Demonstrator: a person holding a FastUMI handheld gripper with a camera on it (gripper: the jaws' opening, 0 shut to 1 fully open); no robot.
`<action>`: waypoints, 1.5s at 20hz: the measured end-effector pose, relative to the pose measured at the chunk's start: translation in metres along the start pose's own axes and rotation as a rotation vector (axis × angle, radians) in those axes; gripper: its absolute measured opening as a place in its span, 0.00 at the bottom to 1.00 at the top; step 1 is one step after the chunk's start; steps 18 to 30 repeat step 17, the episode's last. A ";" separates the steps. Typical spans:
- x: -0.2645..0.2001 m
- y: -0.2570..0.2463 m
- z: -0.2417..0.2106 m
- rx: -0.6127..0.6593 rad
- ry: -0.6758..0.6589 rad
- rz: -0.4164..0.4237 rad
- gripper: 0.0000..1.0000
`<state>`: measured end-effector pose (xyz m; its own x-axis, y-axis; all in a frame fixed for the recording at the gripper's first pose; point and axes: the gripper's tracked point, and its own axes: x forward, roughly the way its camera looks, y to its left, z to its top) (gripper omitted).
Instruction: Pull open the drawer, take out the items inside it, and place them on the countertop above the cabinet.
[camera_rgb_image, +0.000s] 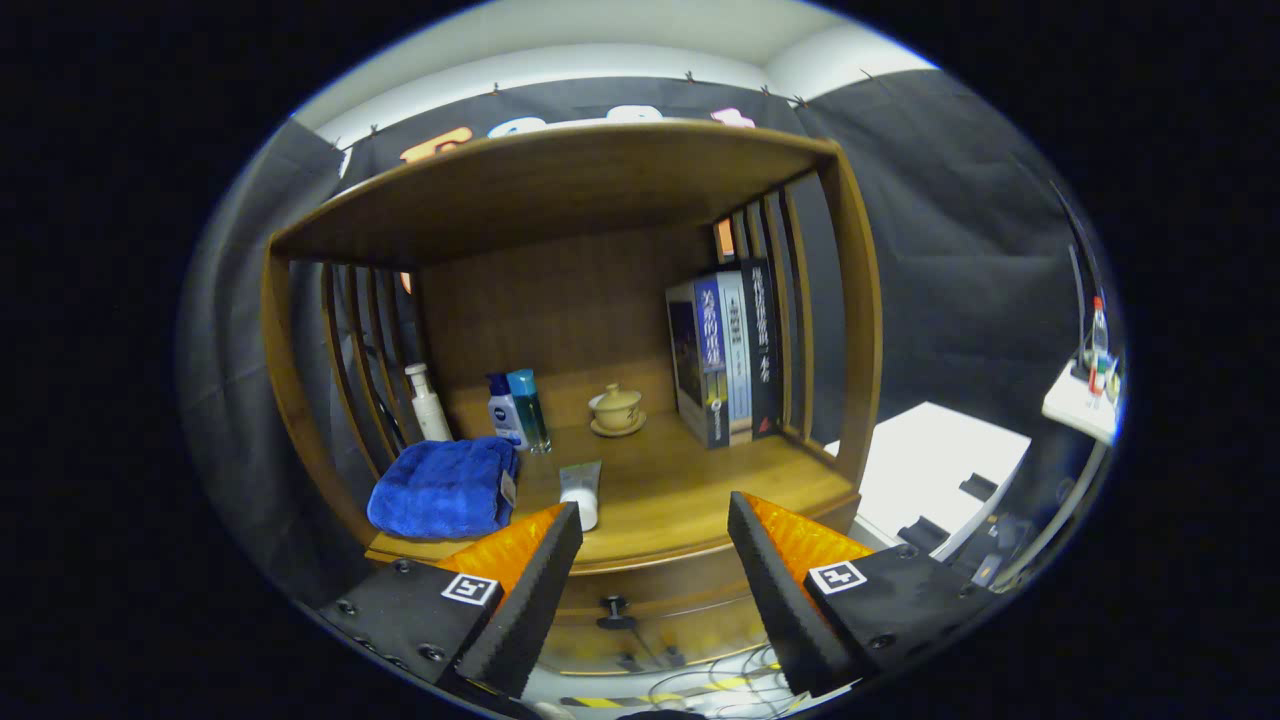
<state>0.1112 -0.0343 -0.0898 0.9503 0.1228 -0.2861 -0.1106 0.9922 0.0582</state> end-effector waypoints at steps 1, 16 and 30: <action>-0.005 -0.001 0.008 -0.009 -0.017 0.007 0.97; -0.018 0.009 0.118 -0.018 -0.194 0.049 0.97; -0.019 0.012 0.124 -0.018 -0.206 0.053 0.97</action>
